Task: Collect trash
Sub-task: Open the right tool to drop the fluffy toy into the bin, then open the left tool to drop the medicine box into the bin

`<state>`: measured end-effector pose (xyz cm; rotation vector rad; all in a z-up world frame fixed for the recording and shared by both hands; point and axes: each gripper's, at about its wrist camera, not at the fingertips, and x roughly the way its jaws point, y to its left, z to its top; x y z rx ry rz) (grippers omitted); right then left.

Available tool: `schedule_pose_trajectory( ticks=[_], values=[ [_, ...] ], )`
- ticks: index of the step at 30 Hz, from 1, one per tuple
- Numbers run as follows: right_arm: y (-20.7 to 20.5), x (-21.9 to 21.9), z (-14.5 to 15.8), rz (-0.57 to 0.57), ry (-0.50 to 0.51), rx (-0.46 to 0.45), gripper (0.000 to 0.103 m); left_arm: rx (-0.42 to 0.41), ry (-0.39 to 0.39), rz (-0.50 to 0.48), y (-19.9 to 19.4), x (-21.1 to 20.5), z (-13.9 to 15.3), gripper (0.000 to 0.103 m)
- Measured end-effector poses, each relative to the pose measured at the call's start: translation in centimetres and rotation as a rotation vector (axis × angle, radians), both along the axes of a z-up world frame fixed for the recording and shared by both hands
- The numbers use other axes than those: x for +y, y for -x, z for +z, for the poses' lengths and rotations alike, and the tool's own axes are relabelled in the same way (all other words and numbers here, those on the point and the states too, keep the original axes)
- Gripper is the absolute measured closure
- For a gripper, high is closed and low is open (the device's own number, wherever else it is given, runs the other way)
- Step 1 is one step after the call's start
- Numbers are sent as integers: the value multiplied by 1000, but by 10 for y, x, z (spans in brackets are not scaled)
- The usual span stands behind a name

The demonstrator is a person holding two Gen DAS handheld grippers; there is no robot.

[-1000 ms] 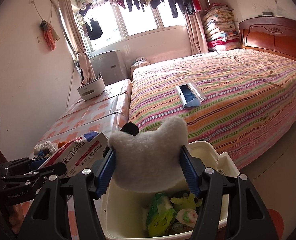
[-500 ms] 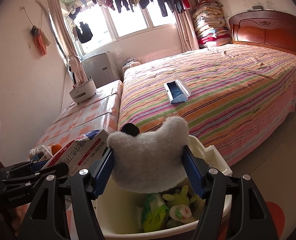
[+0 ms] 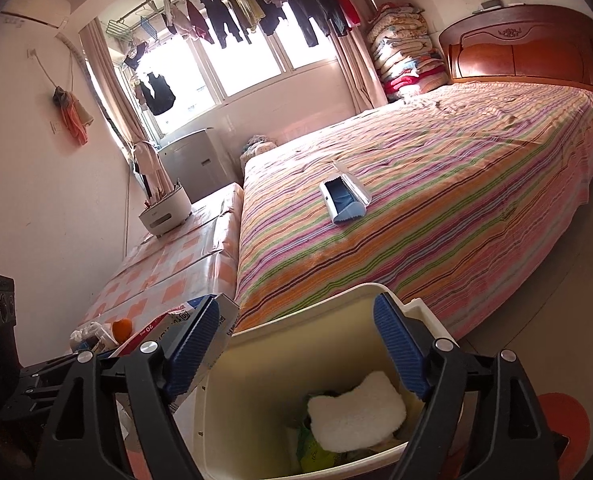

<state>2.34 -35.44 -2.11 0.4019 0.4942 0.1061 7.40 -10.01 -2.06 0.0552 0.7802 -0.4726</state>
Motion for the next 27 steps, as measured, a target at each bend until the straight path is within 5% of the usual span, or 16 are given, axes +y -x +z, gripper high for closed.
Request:
schedule_pose_trajectory(
  ticks=[16,20,27],
  values=[
    [8,-9,6,-55,3,-48,25,-22,-7,-58,5,-25,4,55],
    [8,-11,6,-56,1,-49,25,-84,-27,-44,12,-28,8,23],
    [8,-7,8,-44,10,-58,25,-166,-88,-5,21,-25,19,14]
  ],
)
